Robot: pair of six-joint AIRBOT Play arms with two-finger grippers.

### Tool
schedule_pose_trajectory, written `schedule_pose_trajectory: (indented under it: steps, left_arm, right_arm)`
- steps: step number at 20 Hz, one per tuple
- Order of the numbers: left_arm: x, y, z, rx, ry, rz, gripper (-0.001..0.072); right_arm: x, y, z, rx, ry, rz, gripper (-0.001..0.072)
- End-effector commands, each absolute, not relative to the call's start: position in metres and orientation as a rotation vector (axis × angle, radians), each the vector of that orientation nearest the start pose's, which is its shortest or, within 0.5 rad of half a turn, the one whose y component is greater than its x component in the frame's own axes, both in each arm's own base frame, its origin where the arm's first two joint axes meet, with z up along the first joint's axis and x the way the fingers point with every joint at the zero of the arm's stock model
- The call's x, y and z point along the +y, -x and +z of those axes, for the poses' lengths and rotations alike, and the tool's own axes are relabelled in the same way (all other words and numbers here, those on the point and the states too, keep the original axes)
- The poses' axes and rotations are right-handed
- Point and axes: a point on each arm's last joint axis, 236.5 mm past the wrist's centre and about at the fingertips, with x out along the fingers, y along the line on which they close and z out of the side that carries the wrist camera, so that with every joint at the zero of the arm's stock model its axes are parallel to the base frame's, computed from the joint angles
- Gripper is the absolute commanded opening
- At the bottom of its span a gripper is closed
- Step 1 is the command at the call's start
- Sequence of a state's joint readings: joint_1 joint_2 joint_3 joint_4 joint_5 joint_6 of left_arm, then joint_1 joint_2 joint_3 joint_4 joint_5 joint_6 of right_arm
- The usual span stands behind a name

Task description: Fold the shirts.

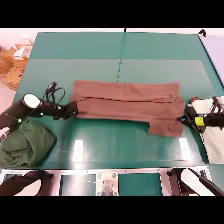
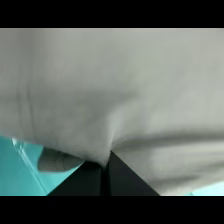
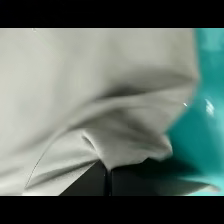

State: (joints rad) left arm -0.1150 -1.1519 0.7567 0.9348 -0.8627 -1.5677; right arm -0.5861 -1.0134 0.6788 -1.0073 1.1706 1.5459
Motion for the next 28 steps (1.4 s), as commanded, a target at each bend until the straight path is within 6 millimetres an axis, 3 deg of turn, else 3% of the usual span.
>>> schedule_pose_trajectory:
  steps: [1, 3, 5, 9, 13, 14, 15, 16, 18, 19, 21, 23, 24, 26, 27, 28]
  left_arm:
    - [-0.147, -0.367, 0.002, 1.189, 0.53, -0.295, 0.0019]
    - [-0.15, -0.399, 0.011, 1.175, 0.507, -0.305, 0.0019]
    - [-0.154, -0.43, 0.006, 1.182, 0.504, -0.312, 0.002]
    - [-0.161, -0.487, -0.027, 1.194, 0.518, -0.3, 0.002]
    - [-0.16, -0.529, -0.057, 1.135, 0.563, -0.258, 0.0046]
    - [-0.157, -0.537, -0.057, 1.103, 0.565, -0.245, 0.0358]
    - [-0.154, -0.546, -0.052, 1.059, 0.57, -0.231, 0.072]
    - [-0.153, -0.551, -0.047, 1.036, 0.566, -0.231, 0.0713]
    - [-0.152, -0.554, -0.031, 1.038, 0.511, -0.257, 0.0711]
    - [-0.151, -0.554, -0.021, 1.046, 0.466, -0.272, 0.0711]
    - [-0.14, -0.55, -0.002, 1.076, 0.331, -0.281, 0.0711]
    - [-0.124, -0.542, 0.014, 1.121, 0.205, -0.265, 0.0707]
    - [-0.12, -0.539, 0.021, 1.139, 0.176, -0.262, 0.0618]
    - [-0.119, -0.531, 0.031, 1.171, 0.159, -0.273, 0.0133]
    - [-0.12, -0.528, 0.032, 1.182, 0.157, -0.276, 0.0029]
    - [-0.12, -0.525, 0.031, 1.195, 0.159, -0.28, 0.0028]
  right_arm:
    - [-0.04, -0.324, 0.016, 1.107, -0.925, -0.106, 0.0016]
    - [-0.04, -0.357, 0.027, 1.073, -0.902, -0.072, 0.0016]
    - [-0.042, -0.39, 0.024, 1.068, -0.902, -0.053, 0.0016]
    - [-0.047, -0.453, -0.013, 1.077, -0.934, -0.05, 0.0017]
    - [-0.044, -0.493, -0.058, 1.111, -0.95, -0.048, 0.0017]
    - [-0.045, -0.5, -0.063, 1.107, -0.959, -0.047, 0.0017]
    - [-0.048, -0.505, -0.062, 1.101, -0.956, -0.046, 0.0017]
    - [-0.053, -0.508, -0.056, 1.087, -0.95, -0.041, 0.0027]
    - [-0.062, -0.509, -0.031, 1.084, -0.894, 0.027, 0.0325]
    - [-0.068, -0.503, -0.018, 1.099, -0.848, 0.076, 0.0427]
    - [-0.088, -0.483, -0.005, 1.165, -0.785, 0.099, 0.0547]
    - [-0.112, -0.462, -0.009, 1.218, -0.724, 0.088, 0.06]
    - [-0.125, -0.453, -0.015, 1.238, -0.708, 0.071, 0.06]
    - [-0.141, -0.445, -0.026, 1.252, -0.7, 0.06, 0.0601]
    - [-0.147, -0.443, -0.035, 1.26, -0.7, 0.064, 0.0601]
    - [-0.149, -0.442, -0.044, 1.271, -0.695, 0.076, 0.0602]
